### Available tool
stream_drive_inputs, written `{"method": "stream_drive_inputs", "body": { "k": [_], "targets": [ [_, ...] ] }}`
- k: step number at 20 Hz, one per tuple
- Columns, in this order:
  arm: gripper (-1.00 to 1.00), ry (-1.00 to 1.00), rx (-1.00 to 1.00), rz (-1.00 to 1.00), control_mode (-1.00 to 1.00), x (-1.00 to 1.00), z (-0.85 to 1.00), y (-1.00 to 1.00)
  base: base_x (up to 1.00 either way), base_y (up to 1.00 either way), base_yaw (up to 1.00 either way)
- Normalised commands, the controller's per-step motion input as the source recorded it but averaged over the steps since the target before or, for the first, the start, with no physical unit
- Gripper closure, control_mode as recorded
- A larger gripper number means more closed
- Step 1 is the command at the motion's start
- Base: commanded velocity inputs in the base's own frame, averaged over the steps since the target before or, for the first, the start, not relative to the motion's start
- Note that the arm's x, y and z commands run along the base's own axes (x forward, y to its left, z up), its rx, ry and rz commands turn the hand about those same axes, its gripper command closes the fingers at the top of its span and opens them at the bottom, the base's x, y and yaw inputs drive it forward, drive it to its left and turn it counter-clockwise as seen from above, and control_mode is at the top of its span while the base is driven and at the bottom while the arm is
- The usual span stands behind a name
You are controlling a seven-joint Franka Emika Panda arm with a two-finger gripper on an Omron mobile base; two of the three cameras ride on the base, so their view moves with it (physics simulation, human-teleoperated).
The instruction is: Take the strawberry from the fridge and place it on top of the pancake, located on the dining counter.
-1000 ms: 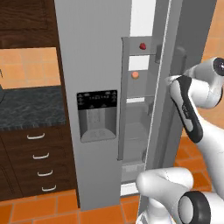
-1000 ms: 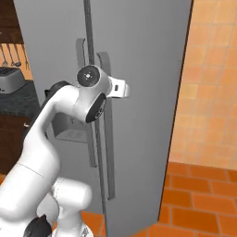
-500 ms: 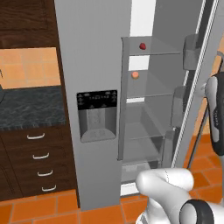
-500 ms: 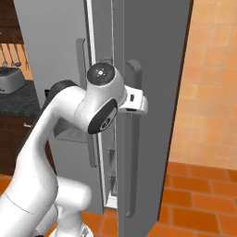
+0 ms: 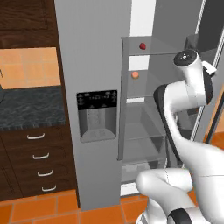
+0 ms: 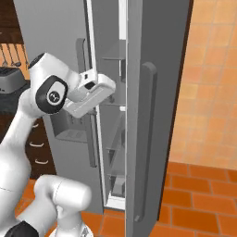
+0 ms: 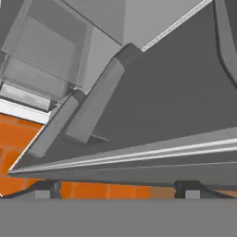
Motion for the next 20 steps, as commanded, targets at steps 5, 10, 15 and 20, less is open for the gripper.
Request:
{"method": "stream_drive_inputs", "body": {
  "k": [5, 10, 15, 20],
  "targets": [
    [-1.0, 0.39, -0.72, -0.12, -1.0, 0.76, 0.35, 0.01, 0.0, 0.0, 0.0],
    [-1.0, 0.14, -0.62, -0.07, -1.0, 0.59, 0.55, -0.03, 0.0, 0.0, 0.0],
    [-1.0, 0.05, -0.24, -0.21, -1.0, 0.35, 0.09, -0.58, 0.0, 0.0, 0.0],
    [-1.0, 0.08, -0.01, -0.18, -1.0, 0.39, 0.06, -0.62, 0.0, 0.0, 0.0]
  ]
}}
